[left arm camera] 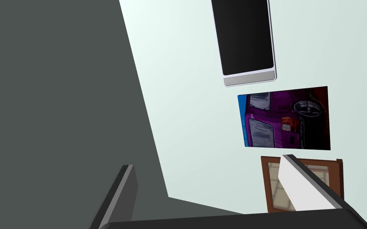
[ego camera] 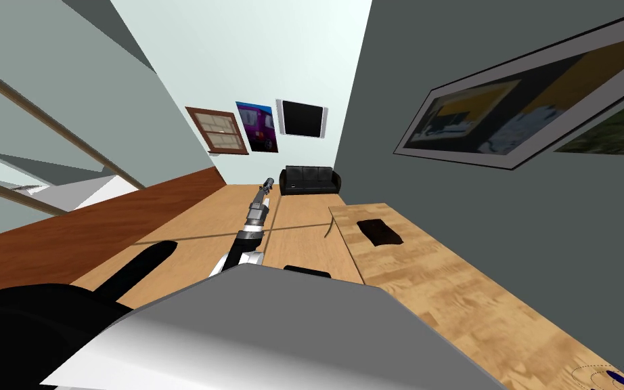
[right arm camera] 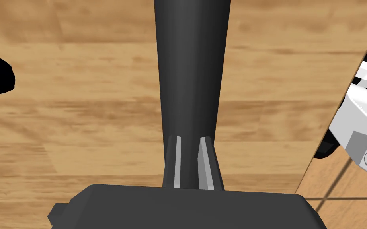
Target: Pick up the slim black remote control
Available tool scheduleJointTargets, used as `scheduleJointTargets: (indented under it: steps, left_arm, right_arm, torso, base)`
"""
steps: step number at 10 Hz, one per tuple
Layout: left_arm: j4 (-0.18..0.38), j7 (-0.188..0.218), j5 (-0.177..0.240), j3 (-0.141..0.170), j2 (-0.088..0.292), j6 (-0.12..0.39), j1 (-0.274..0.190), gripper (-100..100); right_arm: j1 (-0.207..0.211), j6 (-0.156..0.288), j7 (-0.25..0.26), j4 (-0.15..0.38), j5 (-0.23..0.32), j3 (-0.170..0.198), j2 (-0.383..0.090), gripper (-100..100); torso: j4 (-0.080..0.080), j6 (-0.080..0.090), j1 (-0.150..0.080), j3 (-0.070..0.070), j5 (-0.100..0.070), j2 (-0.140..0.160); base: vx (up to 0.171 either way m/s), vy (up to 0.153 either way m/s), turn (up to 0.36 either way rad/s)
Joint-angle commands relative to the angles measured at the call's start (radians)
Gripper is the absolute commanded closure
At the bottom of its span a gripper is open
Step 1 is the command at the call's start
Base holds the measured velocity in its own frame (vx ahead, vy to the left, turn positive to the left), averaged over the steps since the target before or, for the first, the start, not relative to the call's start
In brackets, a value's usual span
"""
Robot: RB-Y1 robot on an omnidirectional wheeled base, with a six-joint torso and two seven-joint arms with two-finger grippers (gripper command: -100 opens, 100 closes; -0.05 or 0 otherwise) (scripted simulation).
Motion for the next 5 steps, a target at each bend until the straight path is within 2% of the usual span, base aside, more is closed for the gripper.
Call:
scheduleJointTargets:
  steps: [1, 2, 3, 4, 5]
  left_arm:
    - [0.0, 0.0, 0.0, 0.0, 0.0, 0.0, 0.0, 0]
    - [0.0, 0.0, 0.0, 0.0, 0.0, 0.0, 0.0, 0]
    - [0.0, 0.0, 0.0, 0.0, 0.0, 0.0, 0.0, 0]
    - [0.0, 0.0, 0.0, 0.0, 0.0, 0.0, 0.0, 0]
    - [0.0, 0.0, 0.0, 0.0, 0.0, 0.0, 0.0, 0]
  right_arm:
    - [0.0, 0.0, 0.0, 0.0, 0.0, 0.0, 0.0, 100]
    - [0.0, 0.0, 0.0, 0.0, 0.0, 0.0, 0.0, 100]
    - [0.0, 0.0, 0.0, 0.0, 0.0, 0.0, 0.0, 0]
    - [0.005, -0.022, -0.015, -0.017, 0.002, -0.01, -0.032, 100]
    - [0.005, -0.022, -0.015, -0.017, 0.002, -0.01, -0.032, 100]
  torso:
    - [0.0, 0.0, 0.0, 0.0, 0.0, 0.0]
    - [0.0, 0.0, 0.0, 0.0, 0.0, 0.0]
    - [0.0, 0.0, 0.0, 0.0, 0.0, 0.0]
    - [0.0, 0.0, 0.0, 0.0, 0.0, 0.0]
    - [0.0, 0.001, 0.001, 0.0, 0.001, 0.0]
  base:
    - [0.0, 0.0, 0.0]
    - [0.0, 0.0, 0.0]
    - [0.0, 0.0, 0.0]
    - [-0.005, 0.023, -0.094]
    - [-0.003, 0.03, -0.059]
